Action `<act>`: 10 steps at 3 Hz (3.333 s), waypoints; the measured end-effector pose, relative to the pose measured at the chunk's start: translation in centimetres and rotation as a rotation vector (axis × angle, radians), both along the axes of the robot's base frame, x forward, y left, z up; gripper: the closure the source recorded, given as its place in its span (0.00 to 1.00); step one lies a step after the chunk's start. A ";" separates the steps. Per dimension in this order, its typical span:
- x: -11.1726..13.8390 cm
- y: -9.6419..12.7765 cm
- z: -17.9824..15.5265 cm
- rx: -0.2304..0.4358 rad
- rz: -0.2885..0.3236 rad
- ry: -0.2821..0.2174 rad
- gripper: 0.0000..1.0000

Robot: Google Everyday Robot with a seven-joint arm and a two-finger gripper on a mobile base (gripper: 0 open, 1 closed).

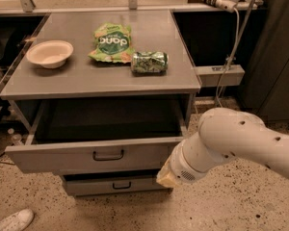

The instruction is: Close top drawer

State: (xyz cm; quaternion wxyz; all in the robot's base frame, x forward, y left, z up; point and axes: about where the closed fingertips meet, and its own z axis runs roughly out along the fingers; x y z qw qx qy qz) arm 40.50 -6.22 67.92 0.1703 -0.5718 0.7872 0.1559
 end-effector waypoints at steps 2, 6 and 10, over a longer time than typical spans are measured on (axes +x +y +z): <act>6.9 0.2 -0.4 -0.071 -0.031 -0.083 1.00; 8.9 0.3 -0.6 -0.100 -0.036 -0.107 0.34; 8.9 0.3 -0.6 -0.100 -0.036 -0.107 0.16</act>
Offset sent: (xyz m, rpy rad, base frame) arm 0.1088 0.0016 -0.0101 -0.1128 -0.1242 -0.0528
